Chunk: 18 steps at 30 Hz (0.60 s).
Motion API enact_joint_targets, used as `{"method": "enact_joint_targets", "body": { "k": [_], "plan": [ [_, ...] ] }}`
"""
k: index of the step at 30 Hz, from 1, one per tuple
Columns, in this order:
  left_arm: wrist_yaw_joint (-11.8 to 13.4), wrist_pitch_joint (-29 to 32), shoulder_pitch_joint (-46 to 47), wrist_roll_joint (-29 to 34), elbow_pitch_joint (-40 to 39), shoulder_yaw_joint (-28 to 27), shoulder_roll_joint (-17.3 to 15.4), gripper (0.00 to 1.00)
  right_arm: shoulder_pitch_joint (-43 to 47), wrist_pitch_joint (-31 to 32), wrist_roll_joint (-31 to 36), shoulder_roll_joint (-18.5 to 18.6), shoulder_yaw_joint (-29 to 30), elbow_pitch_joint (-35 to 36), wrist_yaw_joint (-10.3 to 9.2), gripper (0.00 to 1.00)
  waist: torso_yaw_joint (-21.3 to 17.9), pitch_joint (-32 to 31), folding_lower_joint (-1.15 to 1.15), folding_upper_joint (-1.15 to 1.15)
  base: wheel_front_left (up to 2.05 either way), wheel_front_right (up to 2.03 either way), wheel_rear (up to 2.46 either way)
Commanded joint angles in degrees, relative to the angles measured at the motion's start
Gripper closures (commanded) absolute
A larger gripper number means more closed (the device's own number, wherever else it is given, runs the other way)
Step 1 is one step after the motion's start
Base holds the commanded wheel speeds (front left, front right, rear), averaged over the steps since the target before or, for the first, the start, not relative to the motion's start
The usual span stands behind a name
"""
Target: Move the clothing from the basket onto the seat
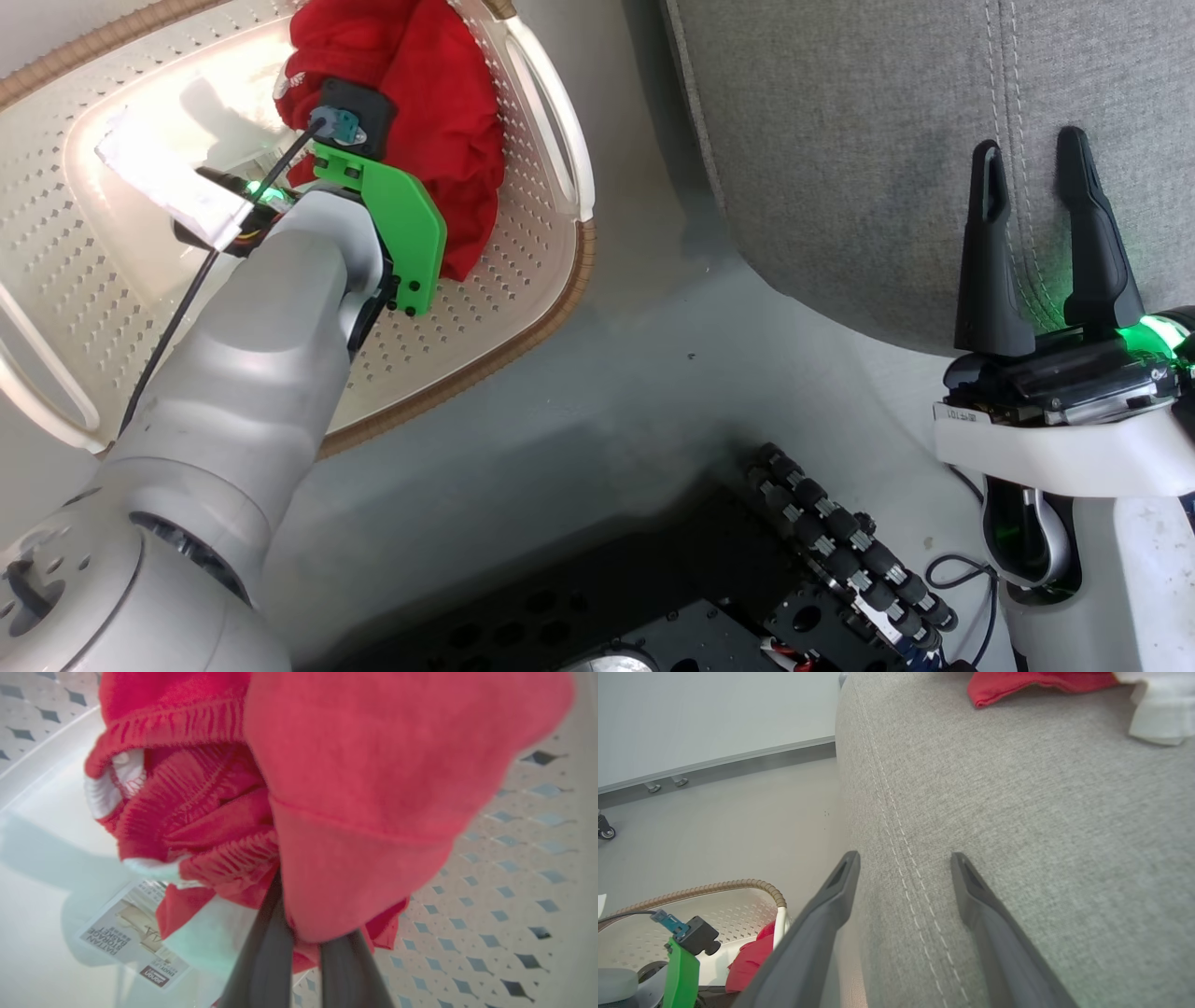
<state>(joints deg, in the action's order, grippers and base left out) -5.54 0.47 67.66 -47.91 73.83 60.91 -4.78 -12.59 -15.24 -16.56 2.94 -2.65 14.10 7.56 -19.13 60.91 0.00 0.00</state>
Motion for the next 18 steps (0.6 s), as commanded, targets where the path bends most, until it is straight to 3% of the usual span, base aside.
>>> {"method": "enact_joint_targets", "body": {
  "k": [1, 13, 18],
  "plan": [
    [-0.26, 0.14, 0.98, -0.16, 0.03, 0.12, -0.95, 1.0, 0.07, 0.17, 0.34, -0.09, 0.15, -1.08, -0.14, 0.0, -0.01, -0.1, 0.0, 0.0, 0.0, 0.0, 0.0],
    [-0.88, 0.54, -1.41, 1.91, 0.02, 3.11, -4.85, 1.0, -6.8, 0.09, -0.29, -0.07, -0.36, -2.53, -0.12, 0.0, -1.02, -3.8, 0.0, 0.0, 0.0, 0.0, 0.0],
    [1.14, -3.41, -3.61, 5.32, -0.01, 6.45, -6.33, 1.0, -9.11, 0.08, -1.65, 0.0, -0.11, -5.04, -0.12, 0.0, -1.35, -8.34, 0.0, 0.0, 0.0, 0.0, 0.0]
  ]
}}
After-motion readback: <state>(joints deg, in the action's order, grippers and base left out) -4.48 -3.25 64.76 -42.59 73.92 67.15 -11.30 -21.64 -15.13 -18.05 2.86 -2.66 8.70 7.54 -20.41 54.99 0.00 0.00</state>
